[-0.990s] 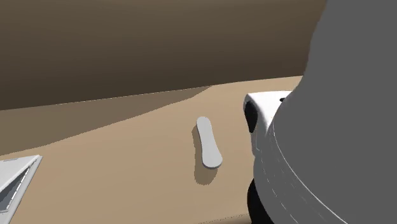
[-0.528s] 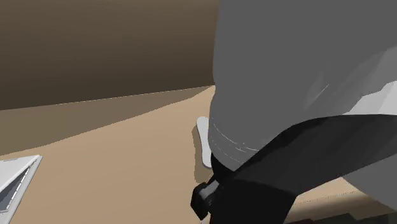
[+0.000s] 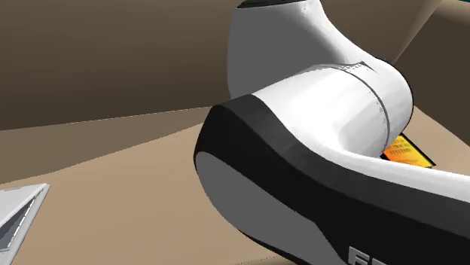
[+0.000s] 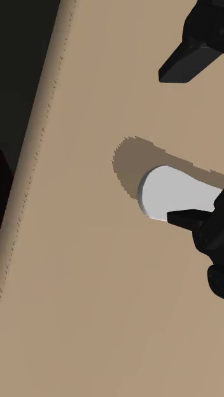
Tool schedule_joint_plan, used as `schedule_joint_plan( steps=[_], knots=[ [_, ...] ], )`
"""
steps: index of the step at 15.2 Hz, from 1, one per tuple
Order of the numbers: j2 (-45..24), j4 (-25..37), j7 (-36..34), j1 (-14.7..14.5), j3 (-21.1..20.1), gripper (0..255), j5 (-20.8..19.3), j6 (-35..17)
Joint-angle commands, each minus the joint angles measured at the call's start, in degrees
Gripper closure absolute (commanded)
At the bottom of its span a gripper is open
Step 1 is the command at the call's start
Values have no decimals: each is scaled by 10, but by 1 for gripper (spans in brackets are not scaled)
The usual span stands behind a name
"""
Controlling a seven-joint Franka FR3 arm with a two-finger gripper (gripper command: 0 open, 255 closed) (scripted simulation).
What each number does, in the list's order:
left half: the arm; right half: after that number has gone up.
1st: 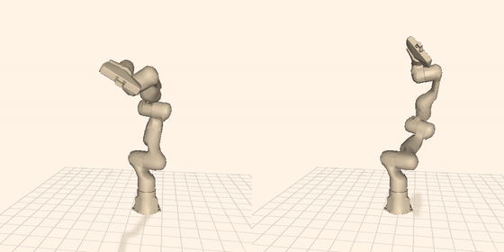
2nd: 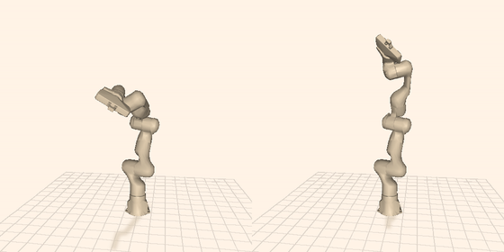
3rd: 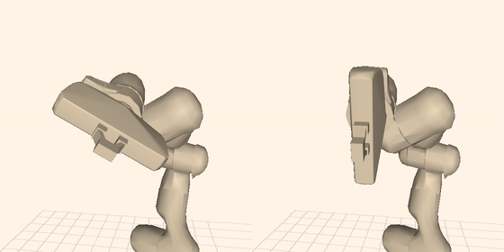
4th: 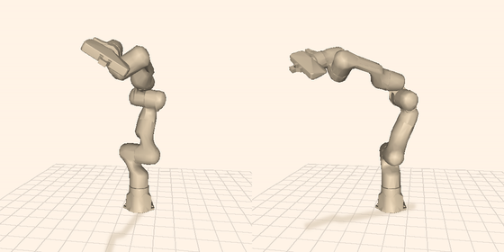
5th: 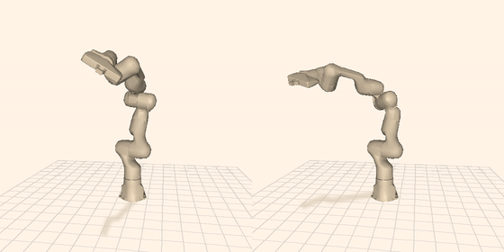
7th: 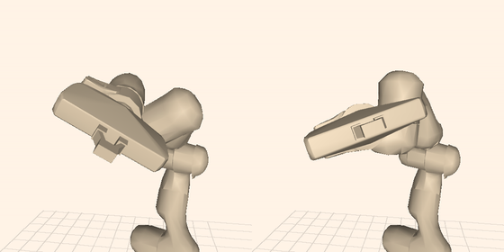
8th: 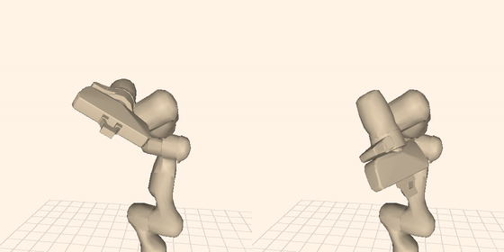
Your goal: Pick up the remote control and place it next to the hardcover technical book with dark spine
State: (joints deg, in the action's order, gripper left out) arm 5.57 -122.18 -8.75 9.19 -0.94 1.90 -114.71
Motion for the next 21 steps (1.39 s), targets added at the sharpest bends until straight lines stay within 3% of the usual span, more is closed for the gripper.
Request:
schedule_joint_plan(
  steps=[1, 11, 21],
  knots=[
    [-38, 24, -17, 6, 4, 0, -4, -16],
    [-215, 162, -79, 35, 37, 0, -9, -64],
    [-241, 138, -78, 35, 37, 0, -7, -114]
  ],
)
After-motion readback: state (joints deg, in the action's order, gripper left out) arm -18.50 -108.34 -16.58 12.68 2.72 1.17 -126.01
